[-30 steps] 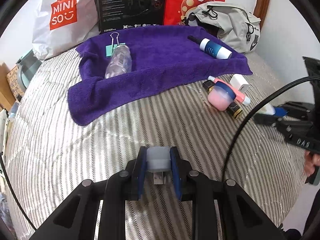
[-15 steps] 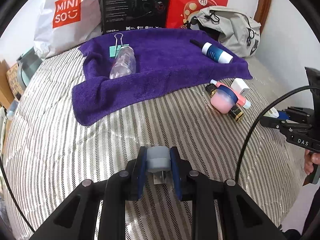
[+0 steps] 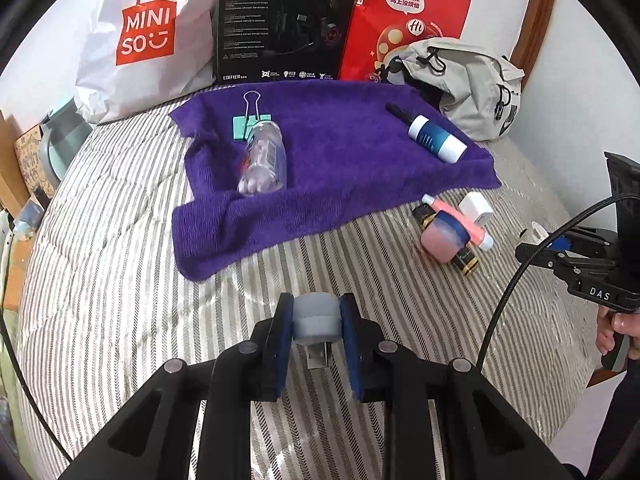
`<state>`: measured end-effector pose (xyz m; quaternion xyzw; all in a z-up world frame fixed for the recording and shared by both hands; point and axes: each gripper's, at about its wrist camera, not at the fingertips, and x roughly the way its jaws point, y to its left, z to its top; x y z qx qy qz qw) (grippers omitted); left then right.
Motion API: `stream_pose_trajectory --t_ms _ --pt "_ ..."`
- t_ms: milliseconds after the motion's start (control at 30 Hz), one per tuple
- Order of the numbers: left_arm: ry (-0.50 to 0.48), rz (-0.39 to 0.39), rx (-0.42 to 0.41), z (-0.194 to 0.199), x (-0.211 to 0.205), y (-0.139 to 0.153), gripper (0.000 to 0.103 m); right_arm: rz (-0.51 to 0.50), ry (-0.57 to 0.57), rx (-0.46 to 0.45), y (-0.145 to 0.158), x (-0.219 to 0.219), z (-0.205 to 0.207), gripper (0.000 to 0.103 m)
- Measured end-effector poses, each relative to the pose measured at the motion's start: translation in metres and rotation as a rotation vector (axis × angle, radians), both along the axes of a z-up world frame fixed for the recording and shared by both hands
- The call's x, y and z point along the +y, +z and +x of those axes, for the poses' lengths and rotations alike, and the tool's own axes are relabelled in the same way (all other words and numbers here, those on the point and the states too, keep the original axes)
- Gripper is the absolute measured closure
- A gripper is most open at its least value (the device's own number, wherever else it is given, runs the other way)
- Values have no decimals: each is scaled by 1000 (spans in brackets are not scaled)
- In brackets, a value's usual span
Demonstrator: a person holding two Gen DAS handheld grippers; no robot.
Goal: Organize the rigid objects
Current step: 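Carry the plug with the left gripper while the right gripper carries the tape roll toward the towel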
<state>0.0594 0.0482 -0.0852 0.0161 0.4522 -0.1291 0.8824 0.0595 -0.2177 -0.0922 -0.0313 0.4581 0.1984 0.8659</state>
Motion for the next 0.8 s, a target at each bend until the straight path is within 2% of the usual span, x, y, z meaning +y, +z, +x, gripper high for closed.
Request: stream_pose_trajectory --t_ms 267,533,800 --pt "27 17 -15 17 1 16 81 18 35 -25 22 6 22 74" --pt "30 8 -36 47 0 34 81 38 45 -58 41 9 65 74" --pt "31 9 -33 73 -1 35 81 20 39 -34 32 19 121 74"
